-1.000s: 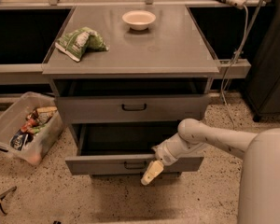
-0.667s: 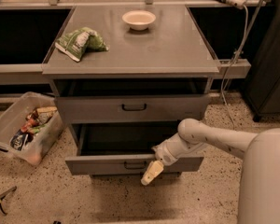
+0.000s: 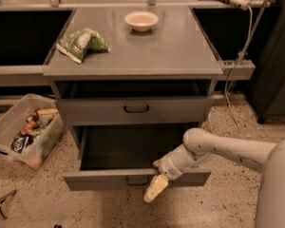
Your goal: Open middle drawer
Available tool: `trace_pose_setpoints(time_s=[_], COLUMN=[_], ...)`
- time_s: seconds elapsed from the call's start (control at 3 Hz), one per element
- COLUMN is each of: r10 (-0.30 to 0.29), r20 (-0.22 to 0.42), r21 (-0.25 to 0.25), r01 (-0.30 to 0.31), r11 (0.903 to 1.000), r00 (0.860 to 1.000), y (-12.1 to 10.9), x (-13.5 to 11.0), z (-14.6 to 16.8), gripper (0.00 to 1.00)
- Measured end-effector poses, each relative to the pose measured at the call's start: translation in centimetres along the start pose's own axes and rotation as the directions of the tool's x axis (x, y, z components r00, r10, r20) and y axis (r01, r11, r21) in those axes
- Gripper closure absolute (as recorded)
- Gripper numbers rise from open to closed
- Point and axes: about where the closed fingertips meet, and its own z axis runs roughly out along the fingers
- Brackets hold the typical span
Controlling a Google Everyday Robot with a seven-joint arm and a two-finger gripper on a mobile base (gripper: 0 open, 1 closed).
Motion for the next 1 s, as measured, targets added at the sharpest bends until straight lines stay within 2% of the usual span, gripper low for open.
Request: trace_pose_setpoints(time_s=[0.33,0.67,1.0], r10=[0.049,0.048,0.072], r20=[0.003,0.003,-0.001], r21=[-0.046,-0.047,-0.084], r01=[-0.048,-0.048,-0.072], r11=[0.9978,0.9977,0.9938], r00=[0.999,0.999,0.997], y=[3.8,3.8,5.7], x=[2.5,2.5,3.5], z=[0.2,0.2,0.7], gripper=[0.0,0.0,0.0])
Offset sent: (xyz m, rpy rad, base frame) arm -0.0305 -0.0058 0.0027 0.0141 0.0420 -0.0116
